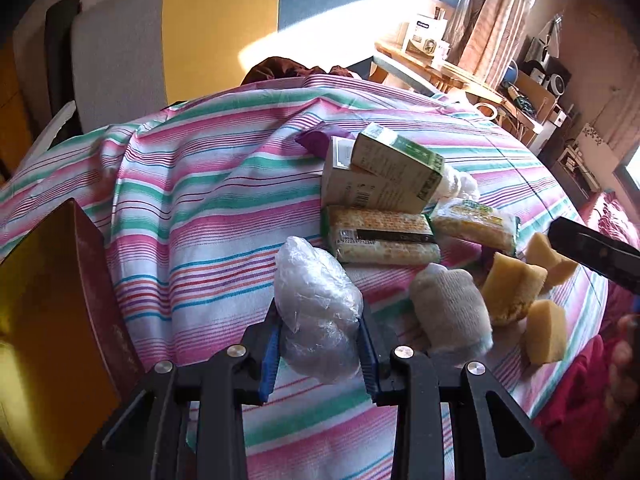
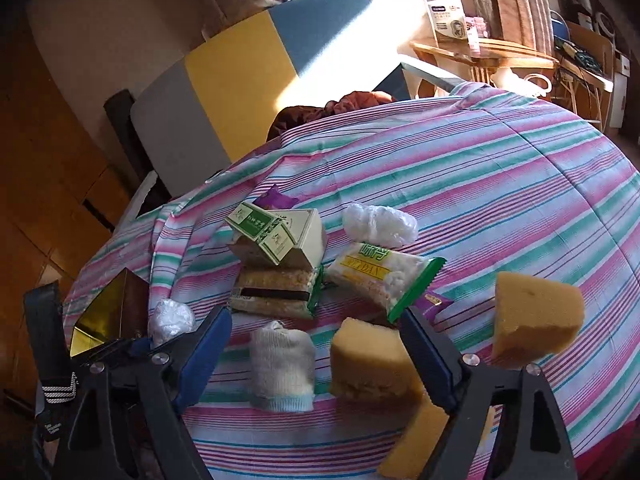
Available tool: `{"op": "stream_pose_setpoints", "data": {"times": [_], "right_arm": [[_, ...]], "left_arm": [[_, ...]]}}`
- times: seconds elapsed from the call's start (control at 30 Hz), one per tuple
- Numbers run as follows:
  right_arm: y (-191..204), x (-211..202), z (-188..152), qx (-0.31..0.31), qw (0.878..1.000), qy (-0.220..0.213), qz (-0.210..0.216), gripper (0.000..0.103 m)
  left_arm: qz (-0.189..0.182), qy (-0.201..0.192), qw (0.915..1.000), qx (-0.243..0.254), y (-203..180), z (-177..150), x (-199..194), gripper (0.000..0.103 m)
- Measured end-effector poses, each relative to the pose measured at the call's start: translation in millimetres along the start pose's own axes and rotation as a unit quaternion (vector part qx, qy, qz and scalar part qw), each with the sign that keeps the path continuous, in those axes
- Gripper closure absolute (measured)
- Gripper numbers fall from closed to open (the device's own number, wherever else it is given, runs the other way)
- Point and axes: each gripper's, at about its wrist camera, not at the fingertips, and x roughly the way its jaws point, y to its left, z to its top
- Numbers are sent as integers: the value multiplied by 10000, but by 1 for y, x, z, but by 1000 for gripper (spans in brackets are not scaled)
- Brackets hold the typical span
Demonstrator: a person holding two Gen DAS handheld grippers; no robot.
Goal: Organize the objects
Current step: 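Grasp the white plastic bag with the left tool while the right tool grasps the green box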
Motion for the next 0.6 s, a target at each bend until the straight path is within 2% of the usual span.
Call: {"op": "stream_pose_setpoints", "data": {"times": [0.1,0.3,0.5,0.53,0.6], "right_arm": [[22,12,12,-512,9986,77,-43,16],[62,60,51,-1514,9868,321,-478,16],[82,116,70,-1931,9749,833,-731,18],[83,124,70,-1956,9729,952,-784,23],[82,136,66,-2001,9687,1091,-984,71]], "left_arm": [[29,-111,9999,81,2,-6,-16,69],[-25,-210,9997,-106,16,-20,-43,69],[43,-361,9991,-232,32,-33,-66,69],[60,-376,9989,-275,36,-35,-70,69],[79,-394,9985,-372,47,-39,-76,69]]}}
